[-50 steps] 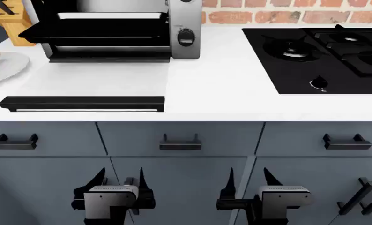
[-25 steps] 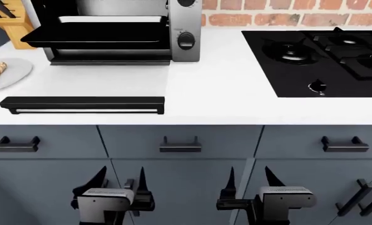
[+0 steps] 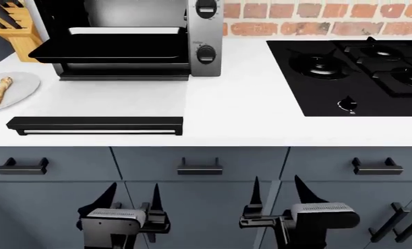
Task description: Place the baguette on the tray of the toaster oven.
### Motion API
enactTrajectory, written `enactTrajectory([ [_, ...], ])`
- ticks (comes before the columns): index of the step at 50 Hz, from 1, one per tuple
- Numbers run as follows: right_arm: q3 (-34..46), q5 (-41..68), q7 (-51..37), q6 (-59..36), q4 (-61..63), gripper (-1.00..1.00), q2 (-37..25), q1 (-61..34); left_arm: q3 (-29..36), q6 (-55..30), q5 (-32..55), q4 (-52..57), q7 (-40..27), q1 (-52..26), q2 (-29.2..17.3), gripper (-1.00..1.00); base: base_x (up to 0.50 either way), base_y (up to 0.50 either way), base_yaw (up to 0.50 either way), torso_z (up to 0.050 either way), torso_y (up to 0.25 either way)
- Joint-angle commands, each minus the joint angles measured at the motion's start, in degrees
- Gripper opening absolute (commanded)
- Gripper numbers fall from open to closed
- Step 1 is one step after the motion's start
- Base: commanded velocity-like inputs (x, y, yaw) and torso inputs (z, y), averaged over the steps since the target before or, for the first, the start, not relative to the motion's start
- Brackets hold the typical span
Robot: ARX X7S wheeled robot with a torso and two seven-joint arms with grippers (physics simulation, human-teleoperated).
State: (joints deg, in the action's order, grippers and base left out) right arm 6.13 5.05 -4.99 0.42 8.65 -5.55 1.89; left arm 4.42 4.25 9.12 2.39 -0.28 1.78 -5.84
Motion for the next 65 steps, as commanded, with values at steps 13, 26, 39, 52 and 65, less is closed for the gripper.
enactTrajectory([
  [13, 1.1, 2.5, -1.2, -4.7, 8.5, 1.00, -2.4, 0.0, 1.2, -2.1, 2.2, 4.9, -1.5, 0.5, -2.0, 1.00, 0.00, 0.00, 0.00, 0.050, 0.000],
  [26, 0.7, 4.3, -1.1, -9.6, 17.1, 1.00, -5.5, -0.6, 0.6, -22.1, 7.2, 18.9, -6.6, -2.2, -4.7, 1.00, 0.00, 0.00, 0.00, 0.035, 0.000],
  [39, -1.6, 7.9, -3.1, -23.1, 34.3, 1.00, -9.8, -4.8, -3.3, -40.1, 16.5, 33.4, -10.0, -6.1, -8.2, 1.00, 0.00, 0.00, 0.00, 0.000, 0.000],
  [52, -7.1, 16.1, -5.3, -37.0, 48.5, 1.00, -13.5, -13.2, -7.2, -51.9, 23.9, 39.5, -13.1, -12.7, -11.0, 1.00, 0.00, 0.00, 0.00, 0.000, 0.000],
  [65, 2.7, 35.3, -32.1, -25.7, 51.3, 1.00, -39.9, -21.7, -11.1, -60.7, 29.0, 38.2, -15.8, -20.2, -12.8, 1.00, 0.00, 0.00, 0.00, 0.000, 0.000],
])
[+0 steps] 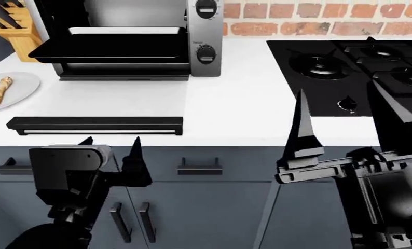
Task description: Place the baguette on the tray of the toaster oven.
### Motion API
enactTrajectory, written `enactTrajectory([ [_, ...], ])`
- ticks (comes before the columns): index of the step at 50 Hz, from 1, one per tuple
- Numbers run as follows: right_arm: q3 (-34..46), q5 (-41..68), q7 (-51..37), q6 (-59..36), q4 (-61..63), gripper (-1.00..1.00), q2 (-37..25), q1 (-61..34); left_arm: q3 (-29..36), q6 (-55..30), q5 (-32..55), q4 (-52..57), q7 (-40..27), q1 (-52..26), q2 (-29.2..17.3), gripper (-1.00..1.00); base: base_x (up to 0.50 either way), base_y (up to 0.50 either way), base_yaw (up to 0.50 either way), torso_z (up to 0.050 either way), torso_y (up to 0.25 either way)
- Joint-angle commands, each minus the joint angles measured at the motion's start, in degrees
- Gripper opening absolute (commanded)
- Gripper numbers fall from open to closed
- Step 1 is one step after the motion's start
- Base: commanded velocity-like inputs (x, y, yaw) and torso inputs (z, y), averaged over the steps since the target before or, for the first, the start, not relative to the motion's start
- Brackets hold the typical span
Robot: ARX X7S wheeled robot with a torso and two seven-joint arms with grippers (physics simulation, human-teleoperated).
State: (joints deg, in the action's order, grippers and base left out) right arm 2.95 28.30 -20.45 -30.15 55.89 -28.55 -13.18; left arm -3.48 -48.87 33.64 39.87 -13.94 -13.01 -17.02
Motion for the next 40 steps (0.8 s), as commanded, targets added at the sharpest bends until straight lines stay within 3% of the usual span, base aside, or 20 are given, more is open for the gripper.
enactTrajectory([
  [1, 6.9, 12.3, -17.6, 5.5, 4.0, 1.00, -17.9, -7.3, -3.4, -8.1, 4.9, 0.6, -2.3, -5.8, -1.7, 1.00, 0.00, 0.00, 0.00, 0.000, 0.000],
  [20, 13.6, 12.7, -23.4, 12.5, 3.7, 1.00, -26.1, -10.4, -10.0, -15.4, 10.7, 1.3, -6.5, -11.8, -2.8, 1.00, 0.00, 0.04, 0.00, 0.000, 0.000],
  [40, 17.9, 12.2, -26.4, 15.1, 3.7, 1.00, -30.0, -11.7, -9.2, -13.8, 9.6, -1.7, -6.8, -12.4, -2.9, 1.00, 0.02, 0.49, 0.00, 0.000, 0.000],
])
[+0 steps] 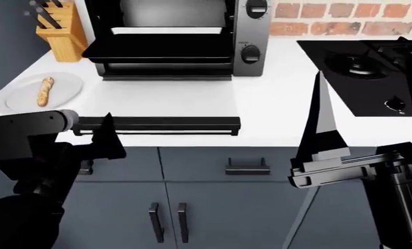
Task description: Place the baguette on the tray of the toaster oven.
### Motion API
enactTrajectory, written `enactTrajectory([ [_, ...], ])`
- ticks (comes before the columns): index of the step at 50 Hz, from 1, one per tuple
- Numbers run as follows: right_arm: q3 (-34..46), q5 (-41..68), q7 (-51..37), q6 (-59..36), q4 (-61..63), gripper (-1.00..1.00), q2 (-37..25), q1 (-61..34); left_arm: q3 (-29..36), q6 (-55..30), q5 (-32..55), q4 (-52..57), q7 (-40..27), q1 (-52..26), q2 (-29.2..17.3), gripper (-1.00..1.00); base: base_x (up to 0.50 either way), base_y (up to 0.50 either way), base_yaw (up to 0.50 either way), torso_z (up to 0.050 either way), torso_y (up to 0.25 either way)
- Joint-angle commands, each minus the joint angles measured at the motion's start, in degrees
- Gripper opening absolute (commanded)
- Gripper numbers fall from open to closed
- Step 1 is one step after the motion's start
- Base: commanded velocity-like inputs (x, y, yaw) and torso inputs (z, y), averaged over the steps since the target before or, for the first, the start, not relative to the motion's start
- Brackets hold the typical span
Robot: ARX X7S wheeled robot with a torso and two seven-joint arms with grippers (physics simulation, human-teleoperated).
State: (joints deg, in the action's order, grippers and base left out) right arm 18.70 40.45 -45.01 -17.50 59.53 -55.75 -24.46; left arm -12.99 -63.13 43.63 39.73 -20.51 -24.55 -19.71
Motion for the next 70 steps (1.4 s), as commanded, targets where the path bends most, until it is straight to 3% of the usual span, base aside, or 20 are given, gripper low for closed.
enactTrajectory([
  [1, 2.3, -0.1, -2.0, 2.7, 0.0, 1.00, -3.0, -0.5, 0.5, 0.8, -0.7, -1.9, -0.2, -0.9, -0.3, 1.00, 0.26, 0.43, 0.00, 0.000, 0.000],
  [29, 5.0, -0.9, -4.0, 5.5, -0.8, 1.00, -4.8, -0.7, 0.8, 1.6, -0.6, -3.0, -1.0, -1.5, -0.4, 1.00, 0.39, 0.31, 0.00, 0.000, 0.000],
  [39, 3.9, -1.1, -5.4, 9.2, -0.3, 1.00, -6.9, 1.4, 1.2, 2.0, -0.7, -3.3, -1.1, -1.4, -0.5, 1.00, 0.27, 0.42, 0.00, 0.000, 0.002],
  [49, 3.9, -1.9, -6.1, 11.7, -0.7, 1.00, -7.4, 2.0, 1.8, 2.2, -0.7, -3.5, -1.2, -1.9, -0.7, 1.00, 0.00, 0.00, 0.00, 0.000, 0.000],
  [60, 4.7, -2.4, -6.0, 13.0, -1.3, 1.00, -7.6, 2.6, 0.8, -4.9, 4.4, -4.5, -3.6, -10.7, -0.9, 1.00, 0.00, 0.00, 0.00, 0.000, 0.000],
  [65, 4.8, -3.0, -6.0, 14.3, -1.3, 1.00, -7.8, 3.4, -2.0, -10.1, 8.0, -9.9, -6.1, -16.3, 0.7, 1.00, 0.00, 0.00, 0.00, 0.000, 0.000],
  [70, 4.1, -3.7, -6.3, 16.9, -0.9, 1.00, -8.9, 4.9, -0.4, -9.3, 6.1, -16.6, -5.6, -19.6, 0.6, 1.00, 0.00, 0.00, 0.00, 0.000, 0.000],
])
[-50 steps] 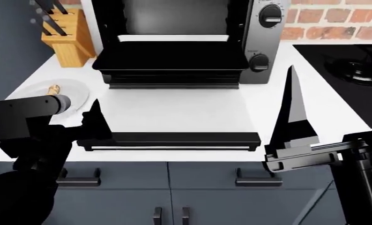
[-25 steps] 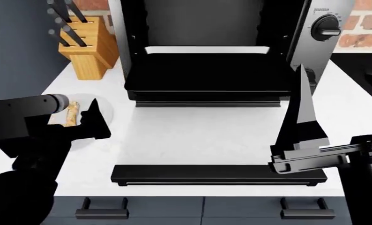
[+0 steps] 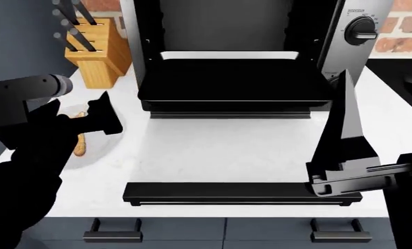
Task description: Place the baguette on the tray of the toaster oven.
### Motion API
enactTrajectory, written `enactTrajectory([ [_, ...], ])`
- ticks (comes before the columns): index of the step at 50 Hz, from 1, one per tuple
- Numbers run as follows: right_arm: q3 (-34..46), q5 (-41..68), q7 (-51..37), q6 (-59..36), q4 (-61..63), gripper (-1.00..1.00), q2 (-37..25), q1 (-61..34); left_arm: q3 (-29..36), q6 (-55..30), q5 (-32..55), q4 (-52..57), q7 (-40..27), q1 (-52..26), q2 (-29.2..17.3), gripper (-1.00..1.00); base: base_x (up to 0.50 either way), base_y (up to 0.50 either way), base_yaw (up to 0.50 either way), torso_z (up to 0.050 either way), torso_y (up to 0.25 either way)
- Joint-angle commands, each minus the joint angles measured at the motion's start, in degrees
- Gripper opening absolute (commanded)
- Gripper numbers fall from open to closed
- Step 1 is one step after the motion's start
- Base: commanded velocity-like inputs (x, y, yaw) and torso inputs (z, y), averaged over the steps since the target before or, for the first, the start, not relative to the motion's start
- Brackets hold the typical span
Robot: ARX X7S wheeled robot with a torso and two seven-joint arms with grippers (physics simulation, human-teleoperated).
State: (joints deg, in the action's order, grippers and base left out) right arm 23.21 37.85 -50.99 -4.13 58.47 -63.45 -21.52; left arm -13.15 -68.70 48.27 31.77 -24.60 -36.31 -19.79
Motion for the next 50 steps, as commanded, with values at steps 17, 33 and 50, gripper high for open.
enactTrajectory([
  [17, -0.6, -3.3, -0.9, 7.9, -1.0, 1.00, -2.2, 5.2, 3.2, 1.0, -4.4, -18.8, -1.9, -12.2, 0.3, 1.00, 0.00, 0.00, 0.00, 0.000, 0.000],
  [33, -0.1, -4.0, -0.6, 8.6, -2.0, 1.00, -1.4, 5.2, 3.6, 3.9, -8.0, -22.2, -3.8, -10.9, -0.8, 1.00, 0.00, 0.00, 0.00, 0.000, 0.000],
  [50, -1.0, -4.6, -1.2, 11.9, -2.5, 1.00, -3.1, 8.2, 6.0, 3.9, -9.1, -27.3, -3.0, -8.9, -0.7, 1.00, 0.00, 0.00, 0.00, 0.000, 0.000],
])
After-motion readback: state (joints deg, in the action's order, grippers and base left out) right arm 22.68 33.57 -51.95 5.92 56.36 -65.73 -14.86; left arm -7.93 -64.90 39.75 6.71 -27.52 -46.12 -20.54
